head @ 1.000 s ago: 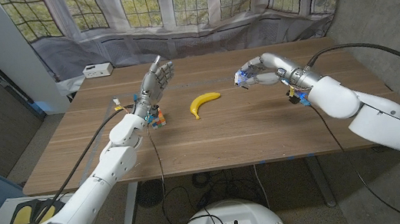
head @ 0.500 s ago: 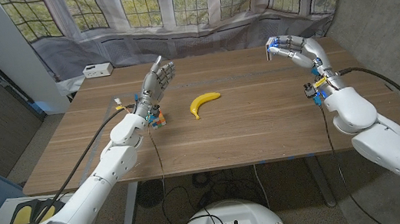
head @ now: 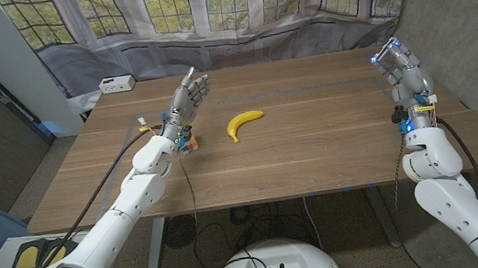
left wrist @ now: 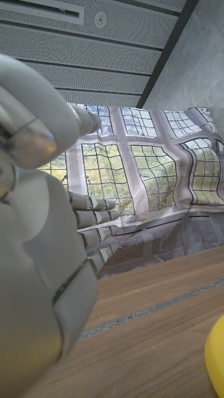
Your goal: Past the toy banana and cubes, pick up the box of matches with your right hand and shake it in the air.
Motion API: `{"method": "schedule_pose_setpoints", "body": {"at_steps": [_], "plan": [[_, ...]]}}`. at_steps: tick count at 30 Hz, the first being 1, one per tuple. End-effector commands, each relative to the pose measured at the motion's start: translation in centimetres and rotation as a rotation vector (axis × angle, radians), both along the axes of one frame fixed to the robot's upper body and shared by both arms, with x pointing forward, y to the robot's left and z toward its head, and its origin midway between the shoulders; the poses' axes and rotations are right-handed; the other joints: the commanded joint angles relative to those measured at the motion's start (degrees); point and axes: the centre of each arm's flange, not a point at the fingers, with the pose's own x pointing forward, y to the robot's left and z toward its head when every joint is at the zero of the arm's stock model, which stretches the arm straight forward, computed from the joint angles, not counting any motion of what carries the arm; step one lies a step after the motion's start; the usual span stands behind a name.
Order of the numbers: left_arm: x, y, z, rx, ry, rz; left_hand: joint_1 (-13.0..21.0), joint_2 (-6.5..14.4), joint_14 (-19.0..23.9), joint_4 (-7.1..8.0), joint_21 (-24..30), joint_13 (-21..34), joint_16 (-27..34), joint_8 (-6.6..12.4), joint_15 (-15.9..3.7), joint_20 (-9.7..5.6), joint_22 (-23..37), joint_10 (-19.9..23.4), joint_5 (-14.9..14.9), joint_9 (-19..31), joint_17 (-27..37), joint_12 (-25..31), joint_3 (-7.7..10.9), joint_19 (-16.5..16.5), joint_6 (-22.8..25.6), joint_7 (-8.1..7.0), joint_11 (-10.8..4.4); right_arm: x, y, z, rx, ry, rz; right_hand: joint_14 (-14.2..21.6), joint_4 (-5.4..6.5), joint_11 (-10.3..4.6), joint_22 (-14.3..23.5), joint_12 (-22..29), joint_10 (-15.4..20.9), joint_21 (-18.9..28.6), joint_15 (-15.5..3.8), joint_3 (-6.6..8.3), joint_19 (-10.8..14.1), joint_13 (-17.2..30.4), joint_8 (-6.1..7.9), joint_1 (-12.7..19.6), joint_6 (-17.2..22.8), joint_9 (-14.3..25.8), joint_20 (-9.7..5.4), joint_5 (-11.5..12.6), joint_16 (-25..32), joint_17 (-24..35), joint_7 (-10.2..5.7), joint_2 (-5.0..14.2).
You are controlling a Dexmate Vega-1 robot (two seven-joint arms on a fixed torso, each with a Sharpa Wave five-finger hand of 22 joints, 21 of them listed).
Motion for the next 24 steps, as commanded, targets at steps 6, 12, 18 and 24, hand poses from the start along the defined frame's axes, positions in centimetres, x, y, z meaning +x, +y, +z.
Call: {"method": "schedule_pose_setpoints", "body": {"at_steps": [6,12,18,24], "plan": [[0.2,-0.4,0.1,0.005,0.002,-0.005,-0.53,0.15,0.14,-0.26,-0.01,0.16,0.02,0.3,-0.17,0.43,0.21,0.35,-0.15,0.32,0.06,-0.03,0.19,-0.17,0.57,-0.16,-0.24,2.5,-3.0,-6.5,0.426,0.005,0.265,-0.56,0.86,-0.3,0.12,-0.46,-0.25,-0.27,-5.72,0.19,-0.05,0.18,-0.18,0.56,0.71,0.19,-0.78,0.47,-0.41,0.07,-1.67,2.18],[0.0,-0.4,0.1,0.008,0.001,-0.003,-0.56,0.17,0.11,-0.29,-0.02,0.16,0.01,0.29,-0.11,0.43,0.21,0.3,-0.15,0.32,0.06,-0.05,0.2,-0.2,0.56,-0.13,-0.31,1.8,-2.9,-5.3,0.3,0.005,0.212,-0.54,0.78,-0.35,0.11,-0.57,-0.36,-0.27,-5.58,0.14,-0.03,0.18,-0.2,0.52,0.79,0.2,-0.81,0.52,-0.49,0.06,-1.73,2.14],[-0.2,-0.4,0.1,0.012,0.0,0.0,-0.58,0.17,0.16,-0.32,-0.02,0.16,0.03,0.29,-0.13,0.41,0.21,0.28,-0.16,0.32,0.06,-0.06,0.2,-0.2,0.56,-0.15,-0.47,0.4,-1.9,-2.4,0.061,-0.009,0.112,-0.33,0.58,-0.32,0.11,-0.54,-0.18,-0.28,-5.36,0.2,-0.03,0.19,-0.19,0.7,0.9,0.2,-0.67,0.56,-0.49,0.04,-1.7,2.13],[-0.4,-0.4,0.1,0.011,-0.002,0.003,-0.6,0.18,0.16,-0.35,-0.02,0.16,0.03,0.27,-0.14,0.42,0.21,0.35,-0.16,0.32,0.06,-0.03,0.2,-0.22,0.53,-0.12,-0.42,-1.3,0.1,1.5,-0.21,-0.06,0.019,0.24,0.25,-0.19,0.11,-0.37,0.46,-0.25,-5.0,0.27,0.09,0.21,-0.04,1.01,1.41,0.2,-0.35,0.58,-0.42,-0.04,-1.22,2.03]]}}
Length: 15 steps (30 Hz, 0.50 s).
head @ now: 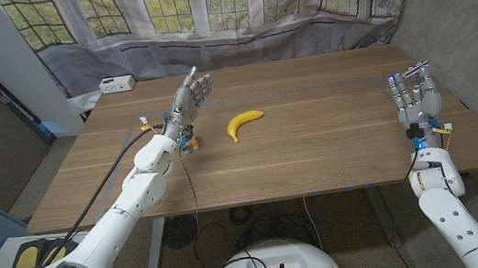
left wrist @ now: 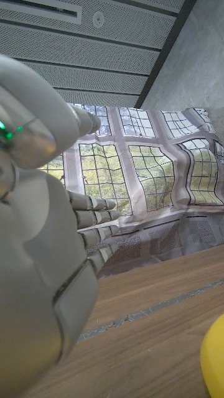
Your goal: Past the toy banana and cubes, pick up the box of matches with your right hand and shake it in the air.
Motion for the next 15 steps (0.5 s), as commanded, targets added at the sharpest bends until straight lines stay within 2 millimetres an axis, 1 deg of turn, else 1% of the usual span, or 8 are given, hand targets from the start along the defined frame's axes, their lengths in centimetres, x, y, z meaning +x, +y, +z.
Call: {"method": "schedule_pose_setpoints", "body": {"at_steps": [1,5,8,11,12,13,14,15], "plan": [[-0.4,0.0,-0.1,0.003,-0.004,0.006,-0.31,-0.11,0.16,-0.26,-0.02,0.16,0.03,0.28,-0.19,0.4,0.21,0.36,-0.16,0.32,0.07,-0.03,0.1,-0.2,0.54,-0.11,-0.29,-2.7,2.7,5.6,-0.424,-0.092,-0.159,0.48,-0.04,0.0,0.18,0.27,0.87,-0.24,-5.17,0.53,0.42,0.26,0.68,1.7,1.94,0.2,0.01,0.41,-0.19,-0.05,-0.57,1.42],[-0.6,0.1,-0.1,0.001,-0.006,0.006,-0.32,-0.11,0.13,-0.29,-0.02,0.16,0.02,0.29,-0.16,0.38,0.21,0.3,-0.16,0.32,0.07,-0.05,0.11,-0.19,0.59,-0.1,-0.47,-4.0,4.4,8.3,-0.623,-0.134,-0.25,0.73,-0.18,0.04,0.18,0.31,1.08,-0.24,-4.9,0.54,0.44,0.26,0.7,1.86,2.08,0.2,0.3,0.42,-0.06,0.02,-0.14,1.43],[-0.7,0.1,-0.1,-0.002,-0.008,0.005,-0.33,-0.11,0.12,-0.3,-0.02,0.16,0.02,0.31,-0.22,0.41,0.21,0.31,-0.16,0.32,0.07,-0.05,0.11,-0.19,0.62,-0.11,-0.53,-4.9,5.9,9.9,-0.794,-0.145,-0.335,0.7,-0.21,0.24,0.19,0.32,1.2,-0.26,-4.71,0.49,0.4,0.26,0.73,1.9,2.22,0.2,0.4,0.42,-0.01,0.13,0.05,1.45],[-0.7,0.1,-0.2,-0.004,-0.009,0.004,-0.34,-0.1,0.15,-0.32,-0.02,0.16,0.03,0.31,-0.17,0.37,0.21,0.36,-0.16,0.32,0.07,-0.03,0.11,-0.2,0.62,-0.12,-0.41,-5.6,7.7,11.1,-0.961,-0.143,-0.433,0.72,-0.41,0.43,0.19,0.3,1.22,-0.2,-4.58,0.54,0.56,0.27,0.73,2.17,2.31,0.2,0.58,0.45,0.03,0.19,0.27,1.44],[-0.7,0.1,-0.3,-0.005,-0.008,0.004,-0.34,-0.1,0.12,-0.32,-0.03,0.16,0.02,0.31,-0.17,0.39,0.21,0.36,-0.16,0.32,0.07,-0.03,0.11,-0.23,0.63,-0.12,-0.42,-5.7,8.3,11.4,-1.014,-0.139,-0.468,0.83,-0.41,0.77,0.19,0.35,1.38,-0.17,-4.32,0.53,0.65,0.27,0.74,2.17,2.37,0.19,0.62,0.45,0.06,0.19,0.33,1.45],[-0.7,0.1,-0.3,-0.005,-0.008,0.003,-0.34,-0.1,0.13,-0.32,-0.03,0.16,0.02,0.3,-0.16,0.36,0.21,0.38,-0.16,0.32,0.07,-0.02,0.11,-0.23,0.62,-0.13,-0.46,-5.8,8.9,11.6,-1.069,-0.136,-0.509,0.81,-0.46,0.79,0.19,0.38,1.48,-0.16,-4.21,0.56,0.66,0.27,0.75,2.24,2.43,0.19,0.66,0.45,0.02,0.17,0.41,1.45],[-0.7,0.1,-0.3,-0.005,-0.009,0.003,-0.34,-0.1,0.12,-0.33,-0.04,0.16,0.02,0.29,-0.15,0.38,0.21,0.35,-0.16,0.32,0.07,-0.03,0.11,-0.25,0.6,-0.11,-0.44,-6.0,9.6,11.8,-1.116,-0.131,-0.553,0.8,-0.51,1.25,0.2,0.38,1.52,-0.18,-4.17,0.62,0.62,0.27,0.76,2.39,2.51,0.19,0.69,0.47,0.05,0.24,0.52,1.58],[-0.8,0.1,-0.4,-0.007,-0.009,0.003,-0.35,-0.1,0.11,-0.33,-0.04,0.16,0.01,0.3,-0.15,0.39,0.21,0.36,-0.16,0.32,0.07,-0.03,0.11,-0.24,0.62,-0.11,-0.44,-6.1,10.2,12.0,-1.162,-0.126,-0.595,0.81,-0.55,1.19,0.2,0.36,1.5,-0.15,-4.06,0.64,0.72,0.27,0.79,2.48,2.65,0.19,0.75,0.48,0.09,0.29,0.62,1.62]]}}
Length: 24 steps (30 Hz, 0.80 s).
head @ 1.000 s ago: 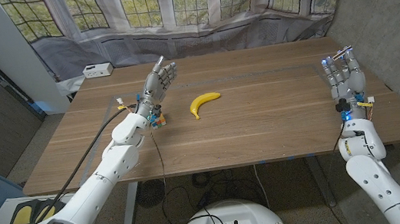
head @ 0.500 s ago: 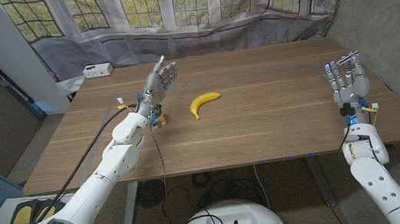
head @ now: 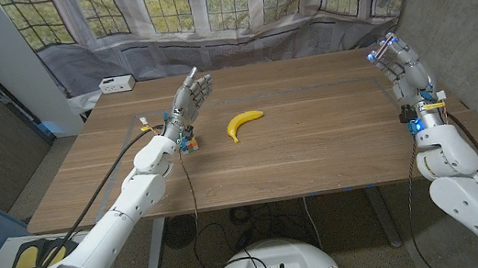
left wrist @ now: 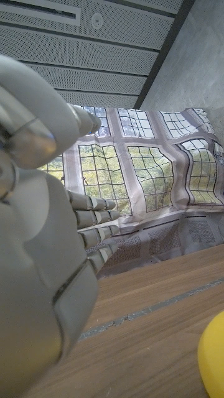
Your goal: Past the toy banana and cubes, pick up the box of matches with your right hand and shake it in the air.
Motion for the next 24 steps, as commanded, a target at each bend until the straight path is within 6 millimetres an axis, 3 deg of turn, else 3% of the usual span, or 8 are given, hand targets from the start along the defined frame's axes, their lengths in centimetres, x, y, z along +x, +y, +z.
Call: {"method": "schedule_pose_setpoints", "body": {"at_steps": [1,16,20,24], "plan": [[-0.3,0.1,-0.2,-0.009,-0.007,-0.001,-0.35,-0.09,0.12,-0.29,-0.02,0.16,0.02,0.3,-0.16,0.21,0.21,0.3,-0.16,0.32,0.07,-0.06,0.06,-0.04,0.61,-0.13,-0.29,-3.0,7.2,5.0,-0.663,-0.091,-0.406,0.4,-0.37,0.54,0.19,0.4,0.38,-0.14,-3.93,0.43,0.31,0.22,0.37,2.47,2.27,0.19,0.35,0.23,0.12,0.31,0.3,1.62],[-0.8,0.6,-0.9,-0.024,0.0,0.012,-0.39,-0.06,0.13,-0.35,-0.04,0.16,0.02,0.33,-0.13,0.29,0.21,0.35,-0.16,0.32,0.07,-0.04,0.08,-0.11,0.71,-0.19,-0.34,-3.5,14.1,4.9,-1.225,-0.147,-0.774,-0.01,-0.54,0.52,0.21,0.28,0.33,-0.24,-3.88,0.33,0.1,0.23,0.25,2.78,2.46,0.18,0.5,0.19,-0.03,0.48,0.51,1.54],[-0.8,0.7,-1.1,-0.029,0.0,0.012,-0.4,-0.06,0.1,-0.37,-0.06,0.16,0.01,0.31,-0.14,0.27,0.21,0.36,-0.16,0.32,0.07,-0.04,0.08,-0.17,0.68,-0.16,-0.38,-3.3,14.6,4.4,-1.282,-0.124,-0.783,-0.07,-0.47,0.34,0.21,0.18,0.14,-0.31,-3.82,0.32,-0.05,0.23,0.23,2.72,2.52,0.17,0.45,0.2,-0.12,0.46,0.42,1.6],[-0.8,0.7,-1.2,-0.029,0.002,0.011,-0.41,-0.06,0.12,-0.38,-0.04,0.16,0.02,0.3,-0.12,0.27,0.21,0.41,-0.16,0.32,0.07,-0.02,0.08,-0.13,0.67,-0.14,-0.48,-2.2,13.5,3.9,-1.186,-0.058,-0.615,0.63,-0.48,0.74,0.33,0.18,0.3,0.27,-3.71,0.43,1.26,0.24,0.33,2.84,3.01,0.17,-0.37,0.23,-0.08,0.3,0.55,1.74]]}}
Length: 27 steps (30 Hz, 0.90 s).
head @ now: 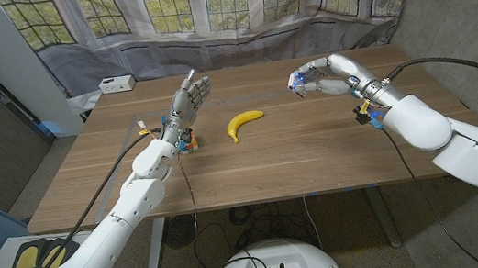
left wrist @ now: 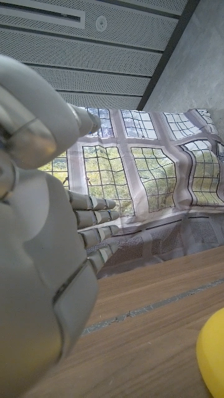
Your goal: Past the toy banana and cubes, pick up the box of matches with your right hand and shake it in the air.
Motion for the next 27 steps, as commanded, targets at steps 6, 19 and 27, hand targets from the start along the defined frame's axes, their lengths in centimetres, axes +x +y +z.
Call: {"method": "schedule_pose_setpoints", "body": {"at_steps": [6,19,27], "plan": [[-0.1,0.3,-0.4,-0.009,0.008,0.004,-0.43,-0.05,0.11,-0.42,-0.03,0.16,0.02,0.33,-0.07,0.24,0.21,0.16,-0.16,0.32,0.07,-0.05,0.09,-0.11,0.44,0.12,0.05,1.4,-1.0,-1.1,0.031,0.075,0.083,1.19,-0.39,1.44,0.33,0.28,0.81,1.18,-3.17,0.38,3.48,0.28,0.55,2.85,2.54,0.16,-1.19,0.27,0.09,0.15,0.38,2.4],[0.2,0.2,0.0,0.006,0.006,0.002,-0.47,-0.03,0.0,-0.47,-0.04,0.16,-0.02,0.31,-0.03,0.24,0.21,0.19,-0.16,0.32,0.07,-0.04,0.1,-0.14,0.42,0.18,-0.12,2.0,-6.3,-4.0,0.662,0.12,0.484,0.96,-0.33,1.53,0.37,0.3,0.97,1.14,-3.08,0.27,3.35,0.29,0.43,2.92,2.67,0.16,-1.31,0.21,0.04,0.37,0.83,2.44],[0.2,0.1,0.3,0.011,0.003,-0.003,-0.49,-0.03,-0.03,-0.5,-0.04,0.16,-0.02,0.33,-0.01,0.23,0.21,0.2,-0.16,0.32,0.07,-0.04,0.1,-0.17,0.48,0.06,-0.16,1.0,-10.6,-6.2,0.97,0.077,0.643,1.4,-0.18,1.77,0.42,0.11,0.56,1.71,-3.56,0.16,4.73,0.3,0.12,2.8,2.25,0.15,-1.93,0.19,0.18,0.5,0.92,2.51]]}}
